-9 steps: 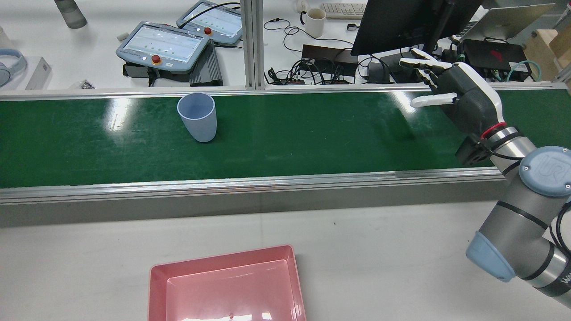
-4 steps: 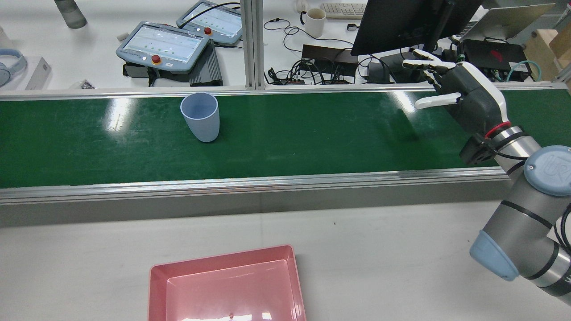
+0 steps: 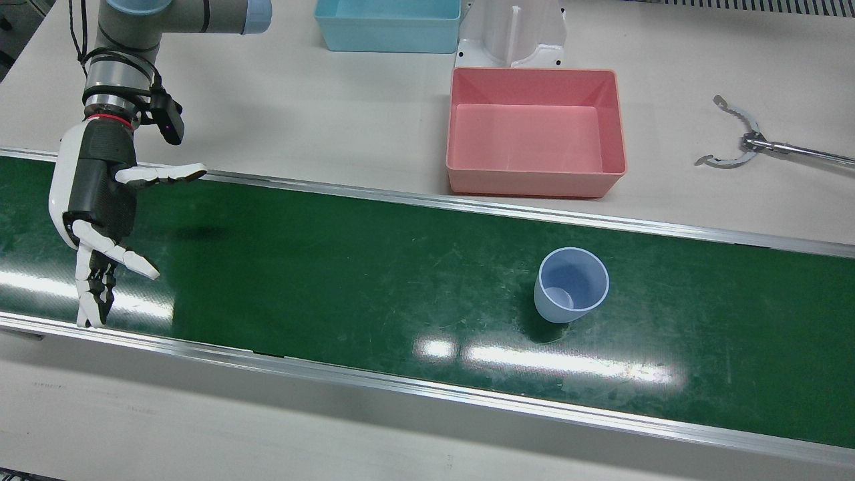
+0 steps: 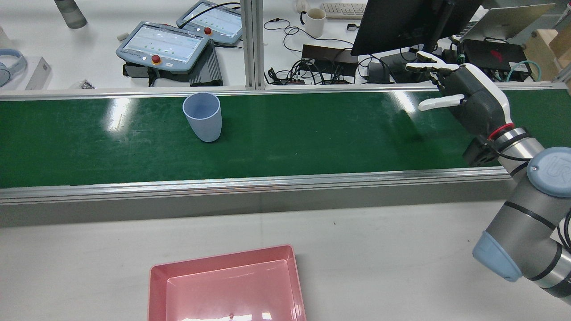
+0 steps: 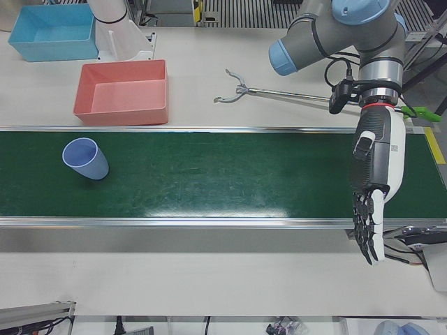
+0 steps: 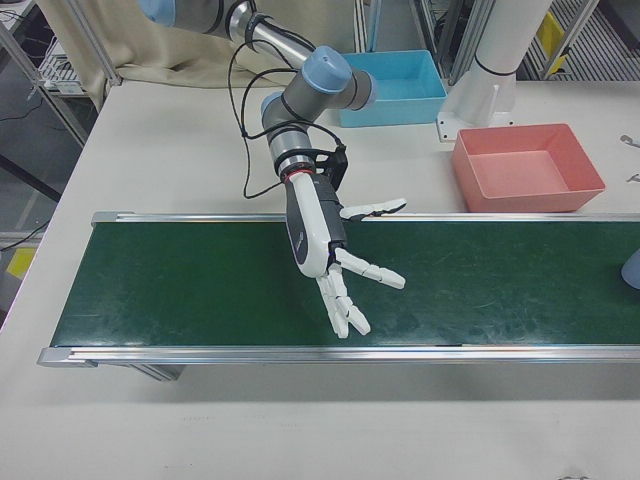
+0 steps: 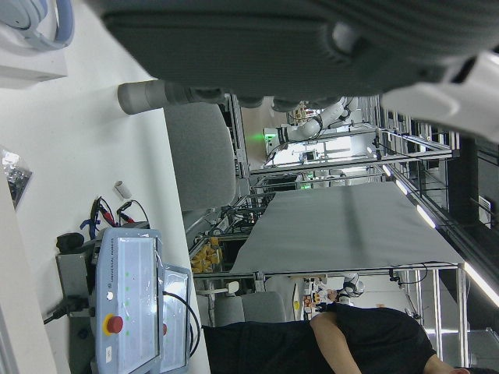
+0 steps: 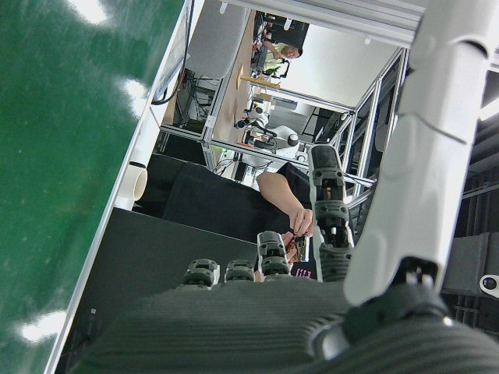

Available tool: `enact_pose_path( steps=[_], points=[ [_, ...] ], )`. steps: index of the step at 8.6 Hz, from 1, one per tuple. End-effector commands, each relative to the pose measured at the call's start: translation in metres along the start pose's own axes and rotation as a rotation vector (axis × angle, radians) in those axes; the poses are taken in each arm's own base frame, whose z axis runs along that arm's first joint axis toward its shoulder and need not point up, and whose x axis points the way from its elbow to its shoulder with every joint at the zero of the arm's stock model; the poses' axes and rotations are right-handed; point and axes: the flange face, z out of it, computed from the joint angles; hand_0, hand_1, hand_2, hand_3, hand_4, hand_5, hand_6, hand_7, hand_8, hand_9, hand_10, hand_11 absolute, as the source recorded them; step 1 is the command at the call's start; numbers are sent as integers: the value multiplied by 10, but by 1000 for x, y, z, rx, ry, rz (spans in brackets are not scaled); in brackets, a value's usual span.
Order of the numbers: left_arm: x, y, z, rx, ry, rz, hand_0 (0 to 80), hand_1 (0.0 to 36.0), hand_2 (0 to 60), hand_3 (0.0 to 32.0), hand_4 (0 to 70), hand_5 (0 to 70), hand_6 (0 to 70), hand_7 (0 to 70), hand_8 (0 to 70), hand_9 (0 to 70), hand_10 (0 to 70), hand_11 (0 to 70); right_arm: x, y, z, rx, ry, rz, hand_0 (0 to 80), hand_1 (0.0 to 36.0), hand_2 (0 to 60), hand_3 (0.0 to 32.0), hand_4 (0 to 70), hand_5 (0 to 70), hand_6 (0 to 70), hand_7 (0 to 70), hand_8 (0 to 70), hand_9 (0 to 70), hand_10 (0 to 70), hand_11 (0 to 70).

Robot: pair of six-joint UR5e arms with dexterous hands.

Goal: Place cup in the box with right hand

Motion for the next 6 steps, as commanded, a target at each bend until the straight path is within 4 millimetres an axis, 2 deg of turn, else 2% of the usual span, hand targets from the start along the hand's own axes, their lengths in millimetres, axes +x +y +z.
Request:
enact_pose_path(
  steps=[1, 2, 3, 4, 5, 6],
  points=[
    [0, 0, 0, 0, 0, 0, 0, 0, 0, 0, 0, 0, 0, 0, 0, 0, 0, 0, -1, 2, 2, -6, -3, 4, 557, 145, 0, 8, 253, 59, 40, 170, 16, 36, 26, 56],
    [0, 0, 0, 0, 0, 0, 0, 0, 0, 0, 0, 0, 0, 0, 0, 0, 0, 0, -2, 2, 2, -4, -5, 7, 553, 142, 0, 50, 244, 58, 36, 177, 13, 35, 24, 53],
    [0, 0, 0, 0, 0, 0, 0, 0, 0, 0, 0, 0, 0, 0, 0, 0, 0, 0, -3, 1, 2, -3, -8, 6, 553, 146, 0, 148, 210, 57, 27, 184, 1, 23, 30, 63],
    [0, 0, 0, 0, 0, 0, 0, 0, 0, 0, 0, 0, 0, 0, 0, 0, 0, 0, -3, 2, 3, -6, -9, 9, 555, 148, 0, 214, 184, 58, 21, 182, 0, 22, 31, 65],
    [0, 0, 0, 1, 0, 0, 0, 0, 0, 0, 0, 0, 0, 0, 0, 0, 0, 0, -3, 2, 2, -5, -9, 10, 555, 149, 0, 320, 132, 60, 7, 160, 0, 18, 35, 72],
    [0, 0, 0, 0, 0, 0, 0, 0, 0, 0, 0, 0, 0, 0, 0, 0, 0, 0, -3, 2, 2, -6, -6, 8, 554, 148, 0, 320, 121, 60, 4, 153, 0, 16, 34, 71]
  ],
)
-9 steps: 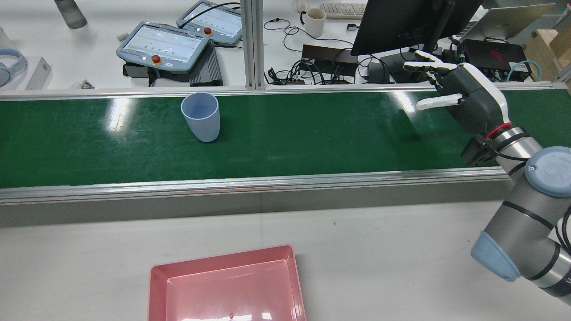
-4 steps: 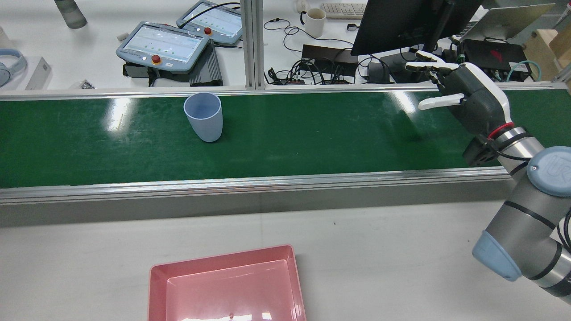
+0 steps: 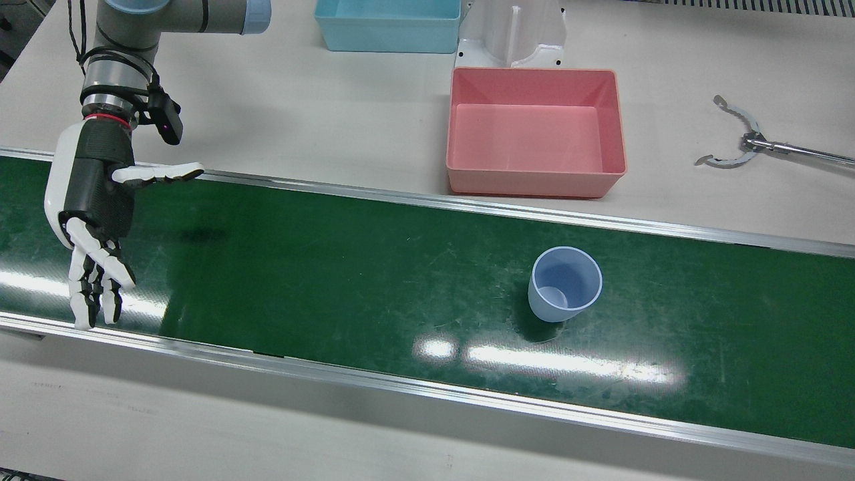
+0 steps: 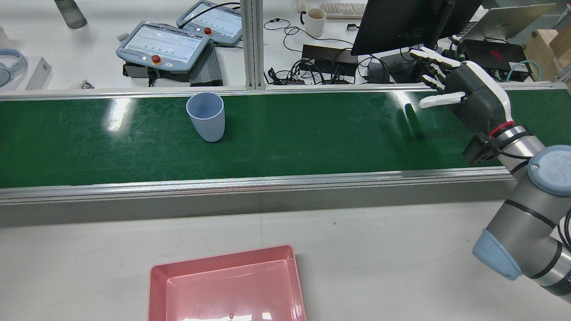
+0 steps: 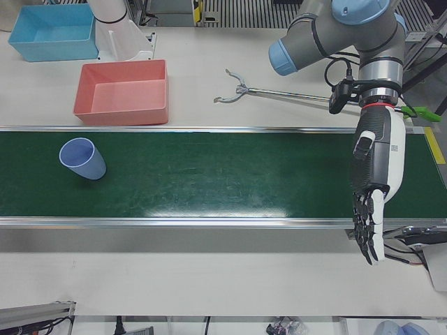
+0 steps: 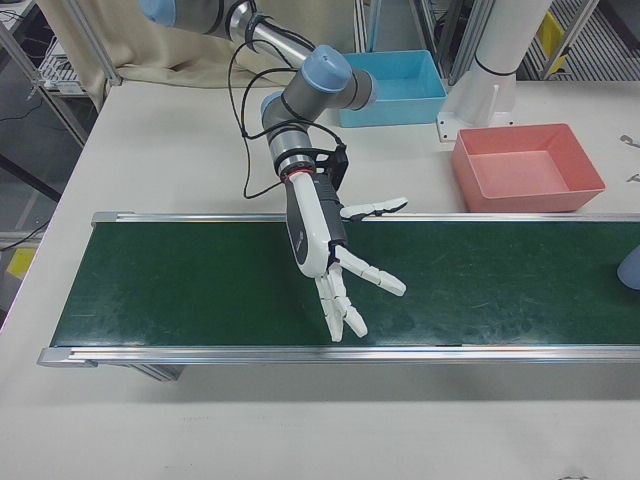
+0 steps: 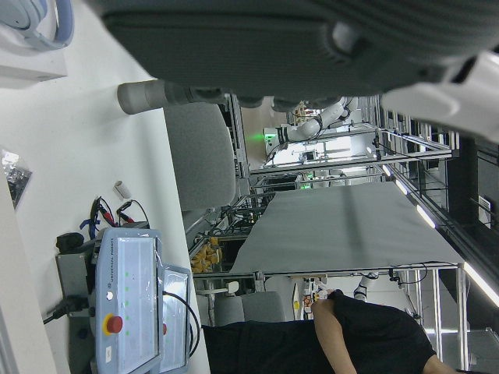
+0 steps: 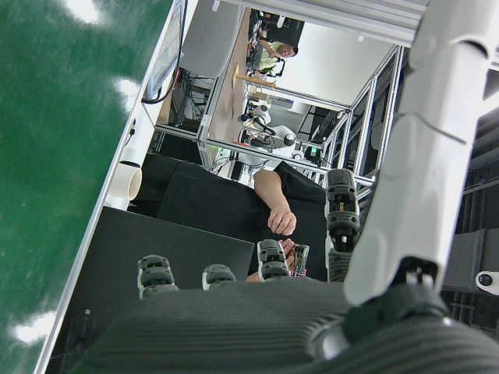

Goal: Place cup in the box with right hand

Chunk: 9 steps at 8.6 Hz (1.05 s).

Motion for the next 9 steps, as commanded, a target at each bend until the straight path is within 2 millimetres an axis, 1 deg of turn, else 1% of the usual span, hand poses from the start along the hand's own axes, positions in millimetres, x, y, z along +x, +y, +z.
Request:
enact_pose_path(
  steps=[1, 2, 3, 4, 5, 6, 7, 8, 9],
  points=[
    [0, -1, 0, 1, 0, 0, 0, 0, 0, 0, 0, 0, 0, 0, 0, 0, 0, 0, 0, 1, 0, -2, 2, 1, 550, 142, 0, 292, 140, 58, 6, 140, 0, 14, 36, 73],
    [0, 0, 0, 0, 0, 0, 0, 0, 0, 0, 0, 0, 0, 0, 0, 0, 0, 0, 0, 1, 0, -2, 2, 3, 550, 139, 0, 170, 178, 57, 16, 126, 0, 11, 41, 80],
    [0, -1, 0, 1, 0, 0, 0, 0, 0, 0, 0, 0, 0, 0, 0, 0, 0, 0, 1, 3, 1, -5, 2, 4, 549, 136, 0, 82, 222, 55, 25, 131, 0, 12, 39, 76],
    [0, -1, 0, 1, 0, 0, 0, 0, 0, 0, 0, 0, 0, 0, 0, 0, 0, 0, 1, 3, 1, -7, 0, 6, 548, 134, 0, 36, 232, 54, 29, 129, 0, 11, 38, 74],
    [0, -1, 0, 1, 0, 0, 0, 0, 0, 0, 0, 0, 0, 0, 0, 0, 0, 0, -1, 6, 1, -12, -3, 8, 546, 131, 0, 0, 255, 53, 37, 129, 0, 11, 37, 72],
    [0, -1, 0, 1, 0, 0, 0, 0, 0, 0, 0, 0, 0, 0, 0, 0, 0, 0, -1, 8, 1, -17, -2, 9, 545, 128, 0, 0, 270, 53, 43, 150, 0, 16, 38, 74],
    [0, -1, 0, 1, 0, 0, 0, 0, 0, 0, 0, 0, 0, 0, 0, 0, 0, 0, -2, 11, 1, -22, -4, 12, 545, 131, 0, 0, 265, 54, 42, 162, 0, 18, 40, 76],
    [0, -1, 0, 1, 0, 0, 0, 0, 0, 0, 0, 0, 0, 0, 0, 0, 0, 0, -2, 13, 1, -27, -4, 12, 544, 131, 0, 98, 227, 54, 32, 179, 0, 21, 36, 71],
    [0, -1, 0, 1, 0, 0, 0, 0, 0, 0, 0, 0, 0, 0, 0, 0, 0, 0, 4, 21, 5, -38, 3, 10, 546, 131, 0, 28, 257, 54, 40, 187, 0, 23, 40, 76]
  ],
)
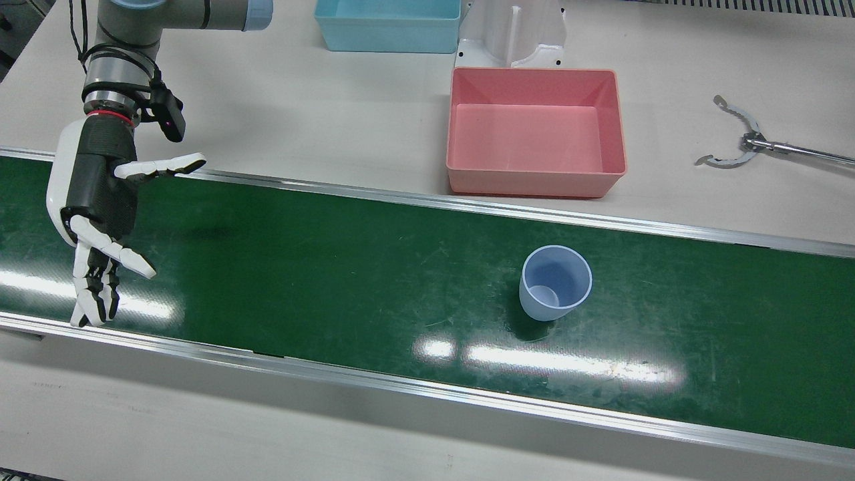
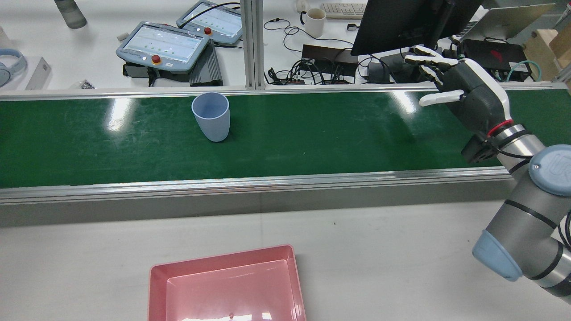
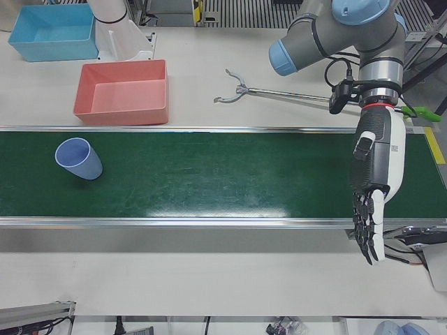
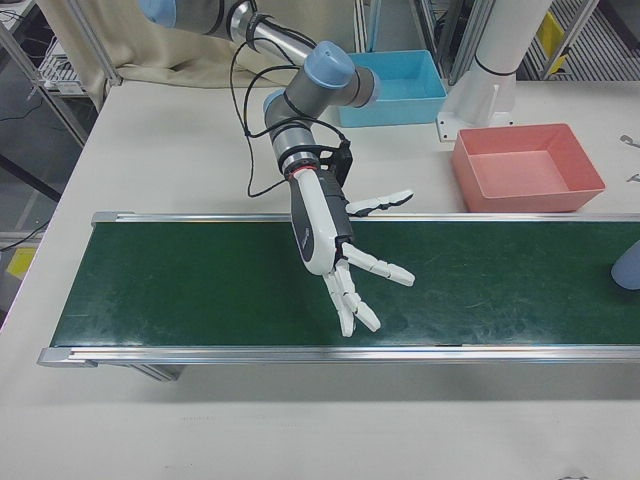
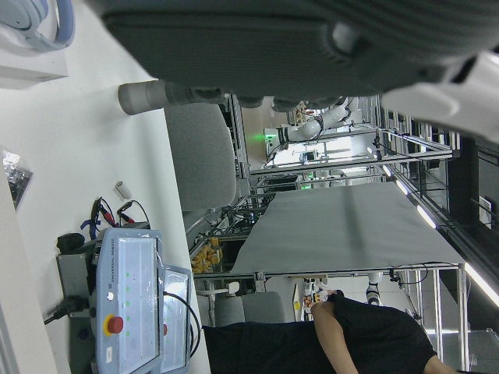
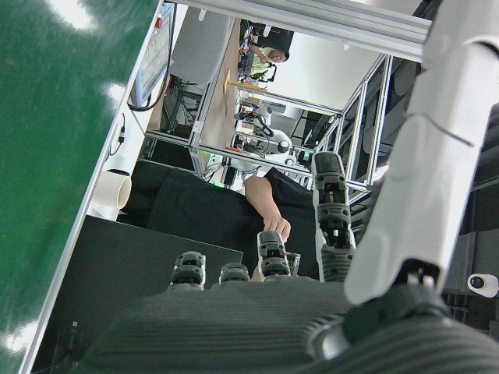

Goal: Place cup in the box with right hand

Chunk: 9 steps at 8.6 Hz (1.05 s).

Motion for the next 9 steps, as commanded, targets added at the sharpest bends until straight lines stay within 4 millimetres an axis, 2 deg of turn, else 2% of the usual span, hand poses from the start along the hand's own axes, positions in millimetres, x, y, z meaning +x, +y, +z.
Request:
enact_pose_path(
  steps=[1, 4, 5, 6, 7, 8, 9],
  points=[
    [0, 0, 0, -1, 0, 0, 0, 0, 0, 0, 0, 0, 0, 0, 0, 0, 0, 0, 7, 22, 12, -38, -2, -18, 548, 131, 0, 4, 266, 54, 44, 200, 0, 27, 40, 76],
    [0, 0, 0, 0, 2, 0, 0, 0, 0, 0, 0, 0, 0, 0, 0, 0, 0, 0, 7, 24, 12, -41, -3, -104, 543, 137, 0, 0, 262, 55, 45, 192, 0, 26, 42, 79],
    [0, 0, 0, 0, 0, 0, 0, 0, 0, 0, 0, 0, 0, 0, 0, 0, 0, 0, 3, 16, 8, -25, -2, -119, 543, 137, 0, 2, 267, 54, 44, 192, 0, 26, 42, 79],
    [0, 1, 0, -1, 0, 0, 0, 0, 0, 0, 0, 0, 0, 0, 0, 0, 0, 0, -7, -5, -5, 13, -4, -139, 548, 144, 0, 20, 261, 55, 39, 180, 0, 22, 38, 73],
    [0, 0, 0, 0, 0, 0, 0, 0, 0, 0, 0, 0, 0, 0, 0, 0, 0, 0, -22, -17, -8, 36, -25, -151, 550, 149, 0, 42, 253, 56, 36, 173, 0, 20, 34, 68],
    [0, 0, 0, 0, 0, 0, 0, 0, 0, 0, 0, 0, 0, 0, 0, 0, 0, 0, -29, -22, -9, 50, -41, -149, 553, 152, 0, 108, 205, 58, 23, 134, 0, 12, 27, 59],
    [0, 0, 0, 0, 0, 0, 0, 0, 0, 0, 0, 0, 0, 0, 0, 0, 0, 0, -27, -26, -11, 59, -40, -142, 551, 151, 0, 168, 152, 59, 10, 92, 0, 4, 24, 56]
  ],
)
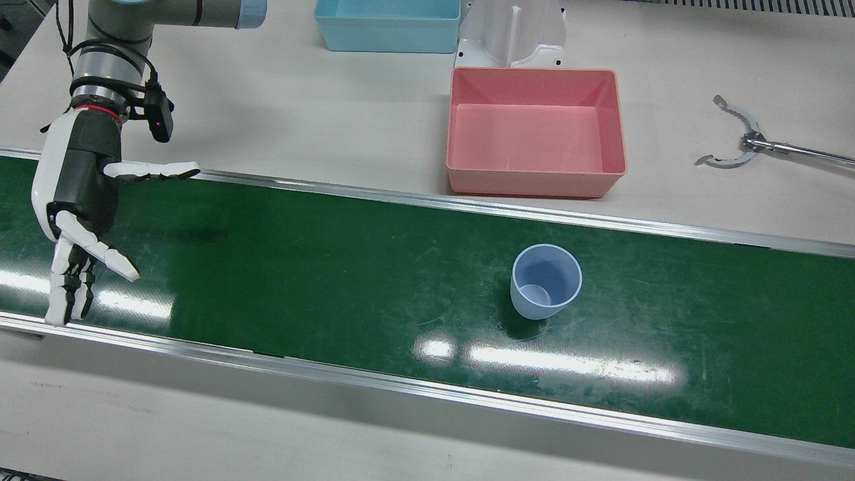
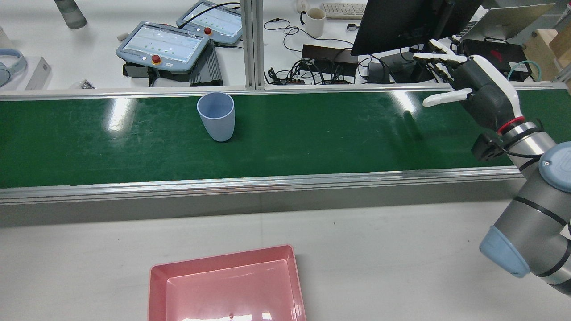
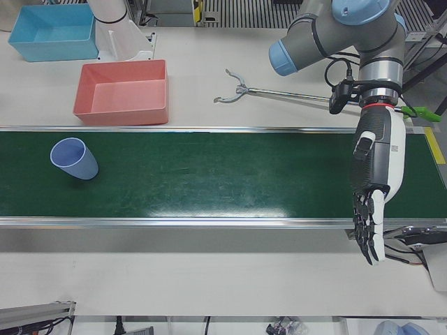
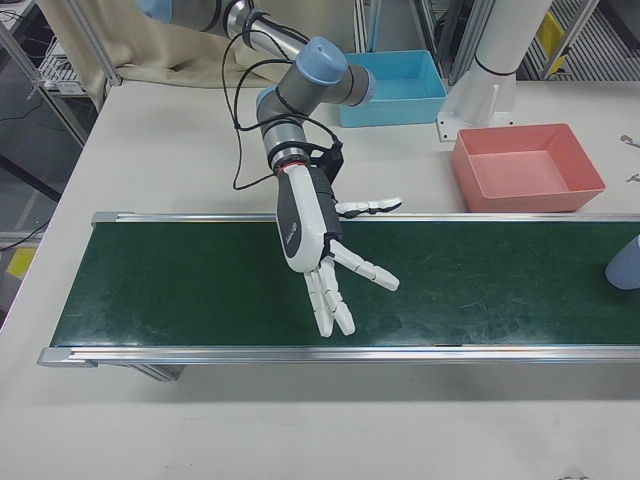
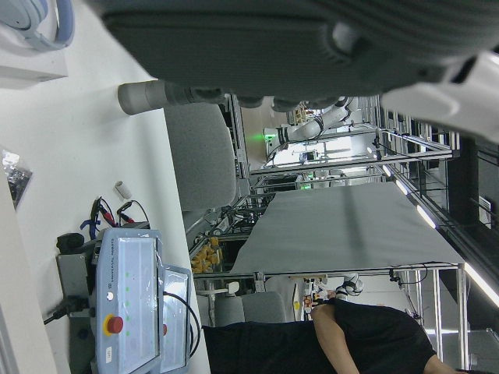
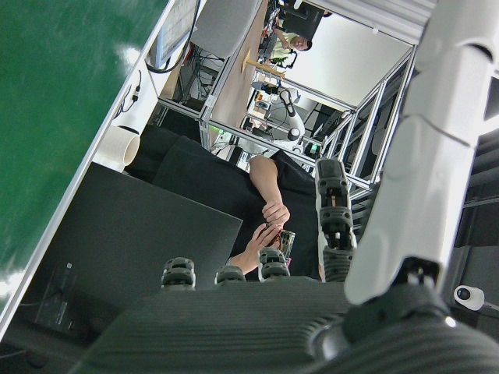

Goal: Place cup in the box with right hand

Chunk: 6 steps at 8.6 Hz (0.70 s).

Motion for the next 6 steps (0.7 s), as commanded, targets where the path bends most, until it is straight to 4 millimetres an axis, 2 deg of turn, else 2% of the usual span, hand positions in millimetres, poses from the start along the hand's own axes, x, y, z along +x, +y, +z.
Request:
enact_pose_path(
  steps=[1, 5, 6],
  points=[
    [0, 0, 0, 0, 0, 0, 0, 0, 0, 0, 0, 0, 0, 0, 0, 0, 0, 0, -4, -16, -5, 36, -12, 16, 551, 147, 0, 174, 148, 59, 8, 83, 0, 2, 22, 53],
    [0, 1, 0, -1, 0, 0, 0, 0, 0, 0, 0, 0, 0, 0, 0, 0, 0, 0, 1, -12, -4, 28, -6, 56, 553, 146, 0, 196, 146, 59, 11, 113, 0, 8, 28, 60],
    [0, 1, 0, -1, 0, 0, 0, 0, 0, 0, 0, 0, 0, 0, 0, 0, 0, 0, 0, -12, -4, 29, -7, 61, 560, 106, 0, 212, 177, 53, 11, 129, 0, 11, 25, 55]
  ],
)
